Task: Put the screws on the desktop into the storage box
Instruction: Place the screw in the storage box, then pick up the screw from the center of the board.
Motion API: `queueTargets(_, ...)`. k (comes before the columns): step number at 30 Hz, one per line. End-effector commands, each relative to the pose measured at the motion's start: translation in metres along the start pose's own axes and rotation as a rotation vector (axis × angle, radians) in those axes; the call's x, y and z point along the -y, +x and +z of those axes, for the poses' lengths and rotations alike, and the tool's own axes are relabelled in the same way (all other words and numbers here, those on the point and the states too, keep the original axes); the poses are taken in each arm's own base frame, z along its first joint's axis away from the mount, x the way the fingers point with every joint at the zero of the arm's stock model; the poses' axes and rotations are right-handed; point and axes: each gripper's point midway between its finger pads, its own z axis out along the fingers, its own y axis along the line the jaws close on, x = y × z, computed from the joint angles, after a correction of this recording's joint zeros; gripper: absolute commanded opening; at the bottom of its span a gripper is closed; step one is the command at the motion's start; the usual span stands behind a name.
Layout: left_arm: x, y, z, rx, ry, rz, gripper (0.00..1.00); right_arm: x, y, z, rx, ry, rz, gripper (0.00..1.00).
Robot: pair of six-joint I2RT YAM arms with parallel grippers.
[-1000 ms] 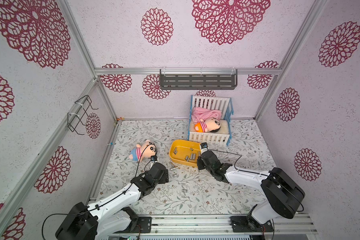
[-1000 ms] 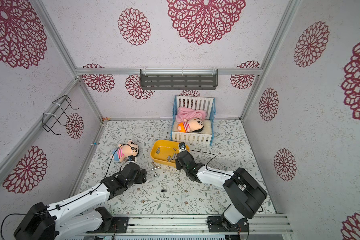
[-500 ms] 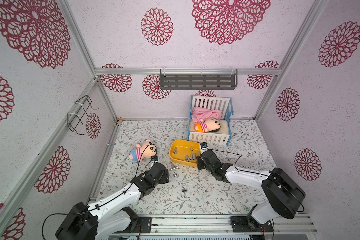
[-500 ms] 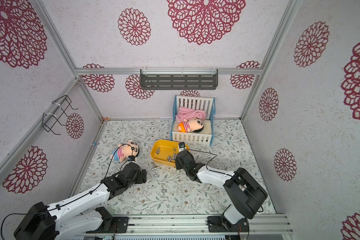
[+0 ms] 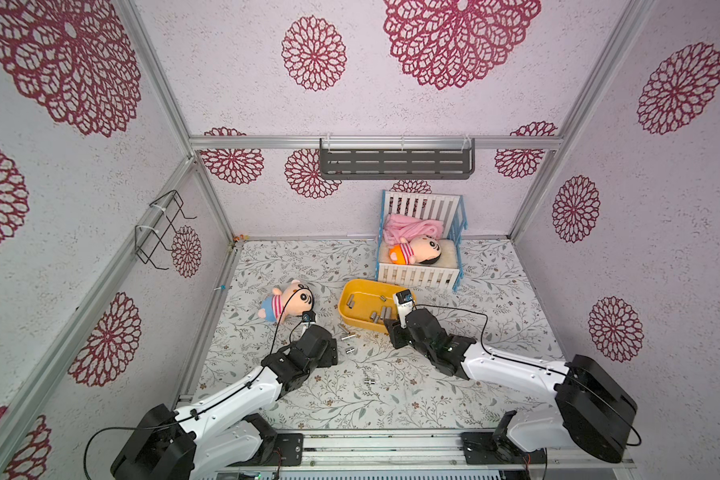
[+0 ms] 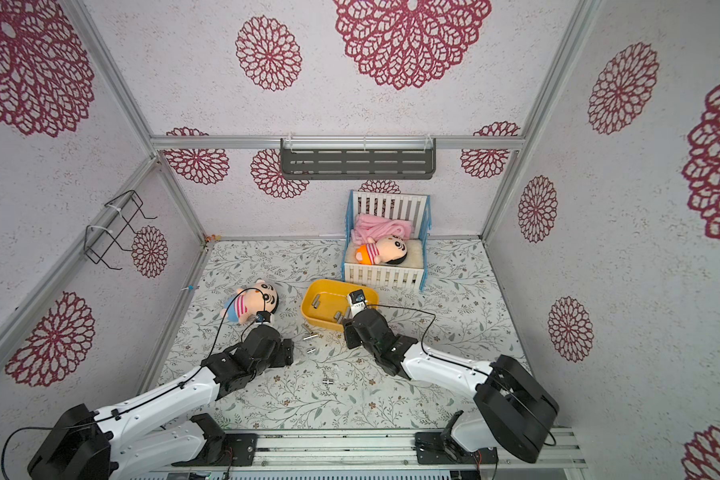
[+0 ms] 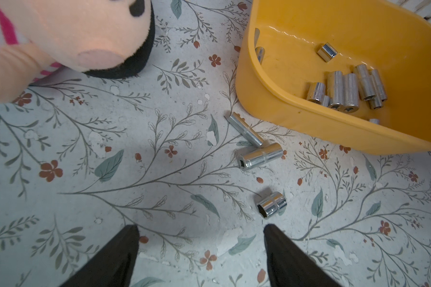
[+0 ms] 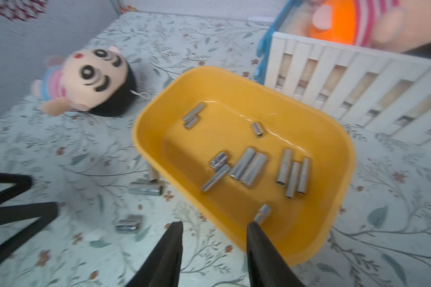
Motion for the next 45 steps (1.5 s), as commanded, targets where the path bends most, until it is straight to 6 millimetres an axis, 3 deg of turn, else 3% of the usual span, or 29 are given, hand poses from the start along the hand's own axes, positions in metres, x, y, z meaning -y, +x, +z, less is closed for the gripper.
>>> queueTargets(1, 0.007, -0.013, -0.006, 0.042, 0.020, 0.001, 0.84, -0.023, 0.009, -0.022, -0.017, -0.066, -0.042, 0.49)
queueTargets(8, 0.008, -0.013, -0.006, 0.045, 0.024, 0.010, 0.84, -0.045, 0.083, -0.045, -0.130, -0.160, -0.124, 0.51)
queueTargets(14, 0.007, -0.015, -0.009, 0.056, 0.024, 0.011, 0.84, -0.064, 0.123, -0.043, -0.184, -0.222, -0.224, 0.51)
queueTargets(19, 0.008, -0.016, -0.012, 0.065, 0.041, 0.009, 0.84, -0.088, 0.128, -0.038, -0.176, -0.271, -0.259, 0.51)
queueTargets(45, 0.007, -0.015, -0.013, 0.066, 0.044, -0.001, 0.85, -0.078, 0.158, 0.004, -0.287, -0.117, -0.344, 0.42)
